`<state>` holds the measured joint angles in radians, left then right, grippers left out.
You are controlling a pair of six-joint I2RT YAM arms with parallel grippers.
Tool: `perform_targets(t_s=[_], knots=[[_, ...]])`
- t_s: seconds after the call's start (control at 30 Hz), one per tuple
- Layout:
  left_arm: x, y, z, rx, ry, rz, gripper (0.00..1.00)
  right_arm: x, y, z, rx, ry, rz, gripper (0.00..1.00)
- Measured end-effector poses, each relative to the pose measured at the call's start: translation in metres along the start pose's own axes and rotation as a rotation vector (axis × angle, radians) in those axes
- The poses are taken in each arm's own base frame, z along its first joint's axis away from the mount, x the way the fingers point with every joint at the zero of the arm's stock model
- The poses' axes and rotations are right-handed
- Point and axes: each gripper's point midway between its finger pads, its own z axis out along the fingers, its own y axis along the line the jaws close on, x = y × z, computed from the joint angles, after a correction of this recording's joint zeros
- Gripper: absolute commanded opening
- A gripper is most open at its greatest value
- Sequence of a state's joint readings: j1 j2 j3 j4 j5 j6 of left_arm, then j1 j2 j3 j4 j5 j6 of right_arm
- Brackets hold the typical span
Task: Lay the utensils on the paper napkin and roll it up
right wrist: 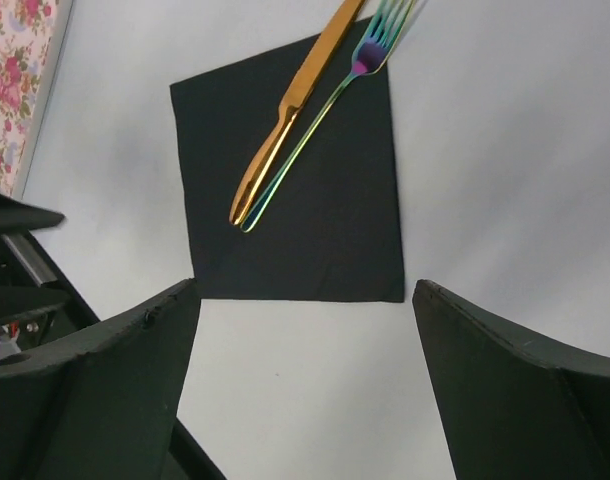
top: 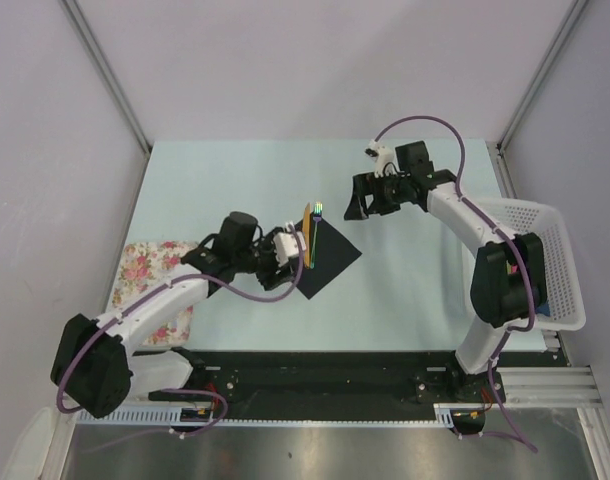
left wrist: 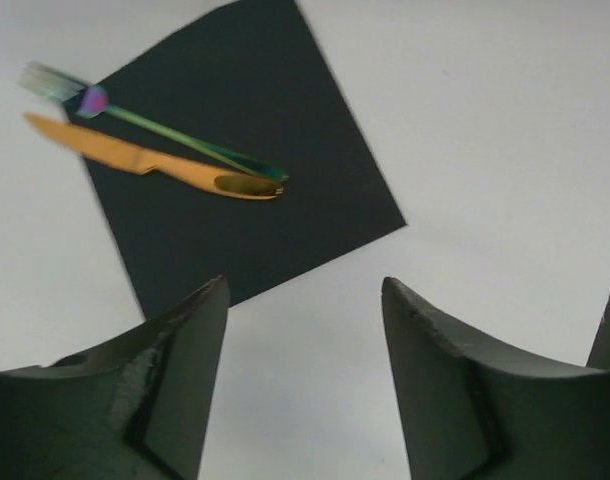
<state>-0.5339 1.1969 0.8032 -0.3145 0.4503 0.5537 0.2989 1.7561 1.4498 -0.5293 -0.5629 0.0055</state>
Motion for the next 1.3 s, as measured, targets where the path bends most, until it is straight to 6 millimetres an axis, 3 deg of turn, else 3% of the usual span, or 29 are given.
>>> perform_targets(t_s=[0.1,0.17,0.23,0.33,0.5,0.6,0.83,1.03,1.3], knots=[[0.013,-0.021,0.016,0.069,0.026,0.083,0.51,0.013,0.008,0.010,-0.026,0.020,0.022,0.80],[0.024,-0.023,0.025,0.081,0.052,0.092,0.46,0.021,0.011,0.014,-0.038,0.040,0.041,0.59],[0.035,-0.015,0.035,0.063,0.090,0.062,0.37,0.024,0.013,0.021,-0.048,0.051,0.055,0.41],[0.043,0.009,0.049,0.032,0.165,-0.097,0.35,0.030,0.007,0.036,-0.040,0.072,0.085,0.26],[0.017,0.092,0.076,-0.160,0.219,-0.384,0.43,0.045,-0.011,0.061,0.025,0.122,0.130,0.18],[0.004,0.123,0.085,-0.270,0.214,-0.527,0.43,0.048,-0.016,0.072,0.056,0.135,0.146,0.16],[0.021,0.150,0.107,-0.399,0.293,-0.731,0.36,0.050,-0.021,0.084,0.092,0.142,0.157,0.14],[0.047,0.149,0.117,-0.408,0.359,-0.822,0.28,0.055,-0.028,0.090,0.118,0.155,0.160,0.14],[0.056,0.149,0.128,-0.388,0.373,-0.894,0.18,0.060,-0.034,0.096,0.135,0.170,0.165,0.14]])
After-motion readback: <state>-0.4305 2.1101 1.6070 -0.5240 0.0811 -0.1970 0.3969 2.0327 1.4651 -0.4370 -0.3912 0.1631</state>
